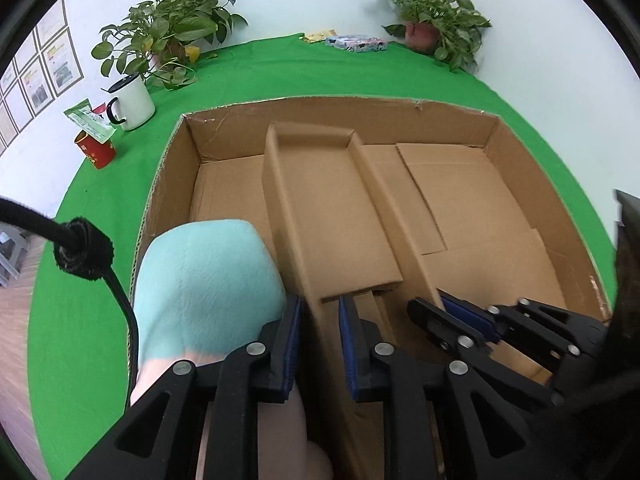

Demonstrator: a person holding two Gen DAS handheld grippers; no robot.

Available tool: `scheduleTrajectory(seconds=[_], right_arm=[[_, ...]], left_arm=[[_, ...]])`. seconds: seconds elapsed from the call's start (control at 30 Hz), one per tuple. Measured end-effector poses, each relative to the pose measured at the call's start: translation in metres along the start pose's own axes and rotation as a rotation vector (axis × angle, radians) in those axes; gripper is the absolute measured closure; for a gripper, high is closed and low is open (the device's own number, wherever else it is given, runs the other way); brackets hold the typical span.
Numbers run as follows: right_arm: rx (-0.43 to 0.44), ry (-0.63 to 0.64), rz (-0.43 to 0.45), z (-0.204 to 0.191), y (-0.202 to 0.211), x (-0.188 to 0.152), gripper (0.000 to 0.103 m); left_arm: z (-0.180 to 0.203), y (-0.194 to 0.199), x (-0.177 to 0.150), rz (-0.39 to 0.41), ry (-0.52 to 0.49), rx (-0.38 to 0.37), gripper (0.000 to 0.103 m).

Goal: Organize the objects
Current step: 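Carry the narrow box over the open box and lower it inside, then open the right gripper and withdraw from the box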

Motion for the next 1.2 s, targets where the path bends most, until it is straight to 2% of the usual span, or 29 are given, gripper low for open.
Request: scheduleTrajectory(seconds=[0.27, 0.47, 0.53, 0.6, 0.63, 0.67, 0.7, 0.73, 0.77, 0.83, 0.93, 1.0, 1.2], right_arm=[[-0.053, 0.025, -0.015, -0.004, -0.004, -0.001, 0.093], [-0.023, -0.02, -0.028, -0.008, -0.007, -0.002, 0.089], [-0.012, -0.029, -0.028, -0.006, -0.004, -0.003, 0.088], [-0.015, -0.017, -0.003, -0.006, 0.006, -0.002, 0.08], [-0.036, -0.001, 0.032, -0.004, 0.017, 0.0, 0.066], [-0.064, 0.015, 0.08, -0.001, 0.029, 0.002, 0.047], [-0.098, 0.033, 0.149, 0.003, 0.047, 0.004, 0.037], [-0.136, 0.053, 0.226, 0.006, 0.068, 0.004, 0.021], [-0.169, 0.067, 0.283, 0.01, 0.084, 0.002, 0.017], [-0.227, 0.104, 0.351, 0.016, 0.112, -0.008, 0.016], [-0.278, 0.139, 0.375, 0.028, 0.134, -0.026, 0.001], [-0.294, 0.133, 0.38, 0.036, 0.144, -0.039, 0.001], [-0.293, 0.123, 0.357, 0.05, 0.164, -0.067, 0.001]], left_arm=[[-0.005, 0.055, -0.019, 0.073, 0.039, -0.018, 0.085], [-0.002, 0.09, -0.031, 0.15, 0.076, -0.025, 0.085], [-0.004, 0.102, -0.035, 0.182, 0.093, -0.007, 0.079], [-0.004, 0.111, -0.037, 0.213, 0.1, 0.005, 0.068], [-0.004, 0.116, -0.039, 0.229, 0.103, 0.013, 0.058], [-0.004, 0.124, -0.042, 0.246, 0.106, 0.044, 0.043], [-0.005, 0.129, -0.044, 0.261, 0.107, 0.074, 0.035], [-0.006, 0.136, -0.045, 0.287, 0.107, 0.103, 0.019], [-0.004, 0.147, -0.048, 0.336, 0.105, 0.131, 0.008], [0.001, 0.163, -0.053, 0.393, 0.094, 0.175, 0.0], [0.02, 0.18, -0.064, 0.44, 0.046, 0.235, 0.001], [0.034, 0.19, -0.075, 0.464, 0.032, 0.269, 0.001], [0.073, 0.206, -0.093, 0.498, 0.011, 0.226, 0.001]])
Point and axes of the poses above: each gripper's, at about its wrist camera, not at the fingertips, and y roughly against the way its jaws point, z to its right, x to its top, the point moved 10 cm from there along -y, roughly the way its jaws point, and after that the axes turned 11 degrees about -y, right-handed, at the moved point
